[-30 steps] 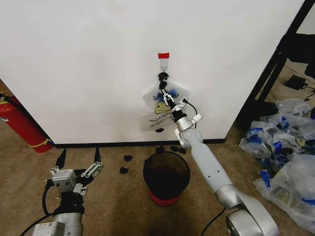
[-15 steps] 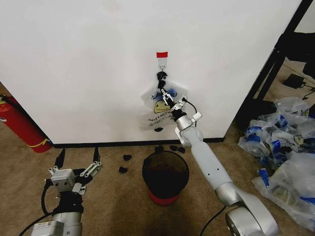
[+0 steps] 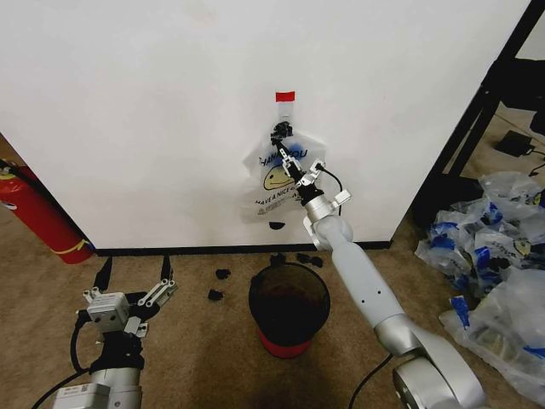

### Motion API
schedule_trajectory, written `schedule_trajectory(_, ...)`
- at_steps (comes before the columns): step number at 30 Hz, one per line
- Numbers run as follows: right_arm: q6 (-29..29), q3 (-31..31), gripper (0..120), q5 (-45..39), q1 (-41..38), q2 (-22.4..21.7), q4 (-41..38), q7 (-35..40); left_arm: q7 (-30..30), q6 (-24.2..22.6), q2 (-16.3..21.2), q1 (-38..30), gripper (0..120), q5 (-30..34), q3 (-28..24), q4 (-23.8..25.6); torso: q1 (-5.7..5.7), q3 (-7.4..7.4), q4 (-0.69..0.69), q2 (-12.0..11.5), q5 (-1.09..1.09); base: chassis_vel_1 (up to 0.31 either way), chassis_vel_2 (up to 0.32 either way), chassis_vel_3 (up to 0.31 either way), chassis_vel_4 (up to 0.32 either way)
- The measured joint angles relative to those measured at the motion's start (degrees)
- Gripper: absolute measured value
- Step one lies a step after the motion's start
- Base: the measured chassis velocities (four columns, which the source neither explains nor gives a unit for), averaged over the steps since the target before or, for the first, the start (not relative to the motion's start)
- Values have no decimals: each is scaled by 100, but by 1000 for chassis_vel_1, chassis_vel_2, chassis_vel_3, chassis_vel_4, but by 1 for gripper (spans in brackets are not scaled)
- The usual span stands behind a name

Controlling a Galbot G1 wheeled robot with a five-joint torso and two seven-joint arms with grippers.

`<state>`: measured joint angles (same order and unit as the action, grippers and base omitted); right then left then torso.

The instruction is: Pick up the garbage bag from the wall and place it over the trash bin.

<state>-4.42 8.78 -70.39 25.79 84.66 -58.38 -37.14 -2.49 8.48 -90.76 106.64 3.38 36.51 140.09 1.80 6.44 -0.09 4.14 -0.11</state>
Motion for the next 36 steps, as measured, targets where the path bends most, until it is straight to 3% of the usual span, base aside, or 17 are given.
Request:
schedule_trajectory(4, 0, 14, 0, -2, 34, -6, -50, -3, 2, 28, -8, -1, 100, -11, -4, -21, 0, 0, 0, 0, 0, 0, 0, 0, 0)
schedule_trajectory(17, 22, -12, 0, -1, 218, -133, -207, -97, 12, 68, -44, -13, 100, -90, -64, -58, 0, 0, 0, 0, 0, 0, 0, 0, 0)
schedule_trajectory(36, -413, -5, 66, 889, 378, -308, -524, 218, 9, 114, -44, -18, 100, -103, -67, -92, 0, 0, 0, 0, 0, 0, 0, 0, 0)
